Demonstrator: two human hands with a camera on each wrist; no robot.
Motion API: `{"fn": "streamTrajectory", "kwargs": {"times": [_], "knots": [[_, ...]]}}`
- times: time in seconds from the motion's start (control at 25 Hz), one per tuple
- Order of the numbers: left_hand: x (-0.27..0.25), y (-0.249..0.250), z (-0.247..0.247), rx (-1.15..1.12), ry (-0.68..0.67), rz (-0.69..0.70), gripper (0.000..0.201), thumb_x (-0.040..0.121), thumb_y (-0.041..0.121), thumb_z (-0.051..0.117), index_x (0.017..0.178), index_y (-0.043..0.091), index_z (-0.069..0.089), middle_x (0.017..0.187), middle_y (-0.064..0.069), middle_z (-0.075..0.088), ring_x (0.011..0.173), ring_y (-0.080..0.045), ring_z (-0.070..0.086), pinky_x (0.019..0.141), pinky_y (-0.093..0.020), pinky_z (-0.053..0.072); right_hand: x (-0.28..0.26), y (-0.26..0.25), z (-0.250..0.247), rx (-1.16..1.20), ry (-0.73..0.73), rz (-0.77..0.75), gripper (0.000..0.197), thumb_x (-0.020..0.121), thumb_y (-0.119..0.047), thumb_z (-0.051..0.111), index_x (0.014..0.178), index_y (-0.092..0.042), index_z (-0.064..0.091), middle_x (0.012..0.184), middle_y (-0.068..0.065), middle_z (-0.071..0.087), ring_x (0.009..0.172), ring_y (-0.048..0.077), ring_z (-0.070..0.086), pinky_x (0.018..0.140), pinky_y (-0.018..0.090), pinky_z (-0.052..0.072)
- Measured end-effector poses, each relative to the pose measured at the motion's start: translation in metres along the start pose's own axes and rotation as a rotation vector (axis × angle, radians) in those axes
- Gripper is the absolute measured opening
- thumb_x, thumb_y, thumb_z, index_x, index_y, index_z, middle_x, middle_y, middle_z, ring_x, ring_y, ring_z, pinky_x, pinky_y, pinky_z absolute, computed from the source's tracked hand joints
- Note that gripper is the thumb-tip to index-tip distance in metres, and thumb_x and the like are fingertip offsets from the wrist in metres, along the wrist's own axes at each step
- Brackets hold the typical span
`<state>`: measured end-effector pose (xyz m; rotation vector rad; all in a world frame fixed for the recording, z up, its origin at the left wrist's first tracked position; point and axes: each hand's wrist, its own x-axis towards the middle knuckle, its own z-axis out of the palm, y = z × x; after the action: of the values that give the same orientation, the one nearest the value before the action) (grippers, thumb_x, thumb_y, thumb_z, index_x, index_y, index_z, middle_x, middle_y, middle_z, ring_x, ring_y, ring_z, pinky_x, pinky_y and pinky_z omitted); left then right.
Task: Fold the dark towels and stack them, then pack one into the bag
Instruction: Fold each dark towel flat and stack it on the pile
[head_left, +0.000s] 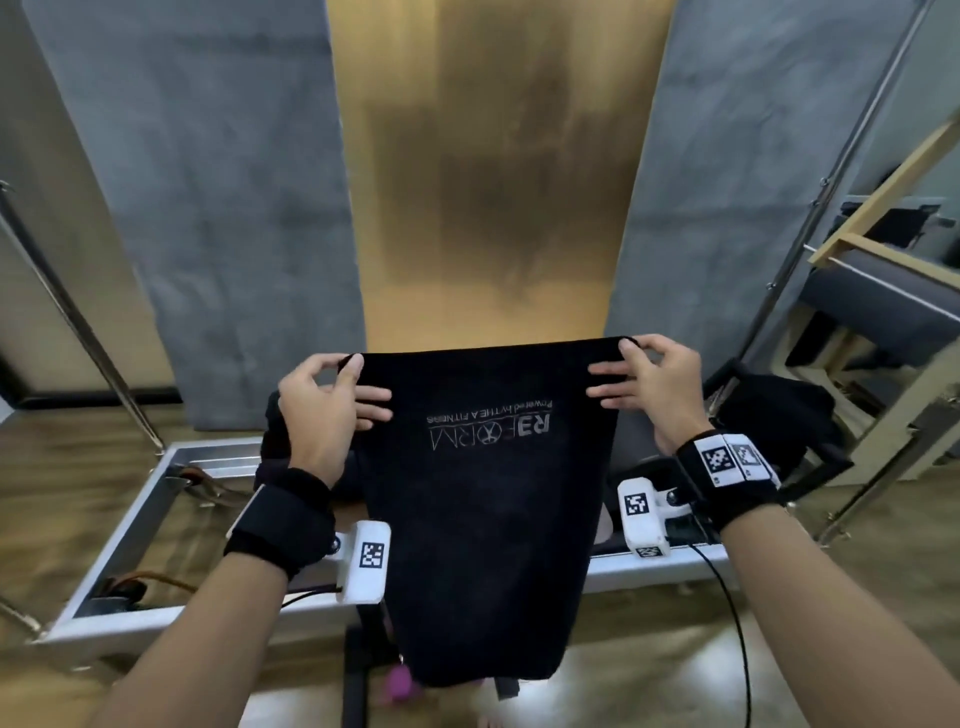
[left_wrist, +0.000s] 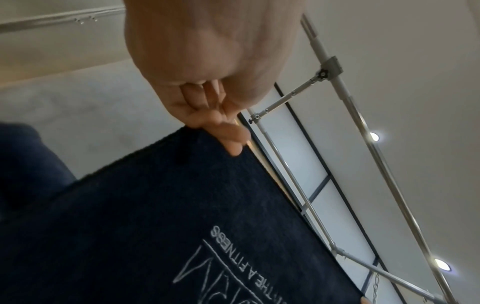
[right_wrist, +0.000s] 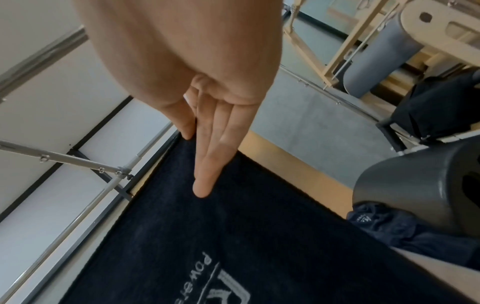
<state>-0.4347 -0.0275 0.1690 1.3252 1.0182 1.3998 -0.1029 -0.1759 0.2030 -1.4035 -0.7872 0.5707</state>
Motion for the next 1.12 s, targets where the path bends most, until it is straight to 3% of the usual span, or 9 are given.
{"fn": "streamTrajectory", "kwargs": {"times": [0.12, 0.2, 0.32, 0.52, 0.64, 0.72, 0.8, 1.0, 1.12], "knots": [[0.024, -0.031, 0.024, -0.082, -0.013, -0.122, 0.011, 0.107, 0.019, 0.062, 0.114, 0.01, 0.059, 0.093, -0.018, 0.079, 0.08, -0.029, 0.081, 0.05, -0.03, 0.06, 0.044, 0.037, 0.012, 0.066, 0.02, 0.028, 0.014, 0.108, -0.02, 0.054, 0.103, -0.007, 0.058, 0.092, 0.017, 0.079, 0.074, 0.036, 0.078, 0.056, 0.035, 0.064], [0.047, -0.06, 0.042, -0.099, 0.018, -0.184, 0.013, 0.106, 0.012, 0.062, 0.114, 0.003, 0.06, 0.099, -0.022, 0.076, 0.087, -0.028, 0.081, 0.057, -0.033, 0.064, 0.079, 0.072, 0.019, 0.091, 0.043, 0.102, 0.012, 0.106, -0.019, 0.056, 0.1, -0.009, 0.06, 0.092, 0.018, 0.079, 0.08, 0.037, 0.078, 0.059, 0.036, 0.064], [0.082, -0.11, 0.066, -0.057, 0.074, -0.264, 0.008, 0.105, 0.008, 0.063, 0.106, -0.001, 0.063, 0.095, -0.026, 0.075, 0.083, -0.03, 0.08, 0.061, -0.03, 0.064, 0.129, 0.129, 0.028, 0.091, 0.056, 0.22, 0.011, 0.105, -0.018, 0.06, 0.097, -0.011, 0.063, 0.092, 0.019, 0.079, 0.083, 0.037, 0.078, 0.062, 0.037, 0.064], [0.133, -0.179, 0.098, 0.069, 0.16, -0.431, 0.008, 0.106, 0.005, 0.057, 0.099, 0.001, 0.059, 0.082, -0.029, 0.074, 0.063, -0.035, 0.077, 0.048, -0.027, 0.059, 0.193, 0.2, 0.04, 0.048, 0.039, 0.41, 0.01, 0.103, -0.013, 0.062, 0.095, -0.008, 0.064, 0.087, 0.024, 0.077, 0.078, 0.038, 0.078, 0.054, 0.031, 0.061], [0.159, -0.219, 0.116, 0.137, 0.238, -0.481, 0.009, 0.106, -0.001, 0.055, 0.097, -0.001, 0.058, 0.087, -0.034, 0.071, 0.072, -0.037, 0.078, 0.057, -0.034, 0.064, 0.225, 0.235, 0.05, -0.005, 0.026, 0.509, 0.011, 0.103, -0.011, 0.063, 0.096, -0.003, 0.065, 0.083, 0.026, 0.077, 0.074, 0.039, 0.078, 0.052, 0.032, 0.061], [0.169, -0.243, 0.123, 0.168, 0.265, -0.508, 0.004, 0.106, -0.002, 0.053, 0.105, -0.002, 0.057, 0.095, -0.035, 0.07, 0.085, -0.043, 0.076, 0.075, -0.046, 0.066, 0.238, 0.252, 0.059, -0.024, 0.018, 0.558, 0.011, 0.102, -0.011, 0.063, 0.096, -0.003, 0.066, 0.083, 0.026, 0.076, 0.073, 0.041, 0.077, 0.053, 0.035, 0.061], [0.181, -0.265, 0.13, 0.235, 0.269, -0.534, 0.014, 0.106, 0.0, 0.052, 0.115, -0.01, 0.058, 0.099, -0.031, 0.071, 0.089, -0.043, 0.074, 0.086, -0.055, 0.062, 0.254, 0.27, 0.069, -0.027, 0.014, 0.596, 0.011, 0.102, -0.011, 0.063, 0.097, -0.002, 0.066, 0.083, 0.026, 0.076, 0.072, 0.041, 0.077, 0.054, 0.036, 0.062], [0.188, -0.282, 0.148, 0.228, 0.31, -0.589, 0.027, 0.104, -0.015, 0.038, 0.127, -0.008, 0.051, 0.113, -0.033, 0.064, 0.095, -0.039, 0.069, 0.087, -0.051, 0.06, 0.268, 0.288, 0.084, -0.02, 0.016, 0.613, 0.014, 0.103, -0.004, 0.059, 0.112, 0.004, 0.066, 0.092, 0.03, 0.074, 0.074, 0.037, 0.076, 0.061, 0.033, 0.064], [0.175, -0.281, 0.151, 0.273, 0.186, -0.541, 0.053, 0.102, -0.015, 0.033, 0.152, 0.002, 0.04, 0.129, -0.017, 0.06, 0.113, -0.027, 0.066, 0.102, -0.046, 0.055, 0.259, 0.282, 0.083, 0.026, -0.012, 0.557, 0.034, 0.102, 0.004, 0.056, 0.129, -0.018, 0.058, 0.1, 0.025, 0.074, 0.083, 0.035, 0.073, 0.068, 0.035, 0.065]]}}
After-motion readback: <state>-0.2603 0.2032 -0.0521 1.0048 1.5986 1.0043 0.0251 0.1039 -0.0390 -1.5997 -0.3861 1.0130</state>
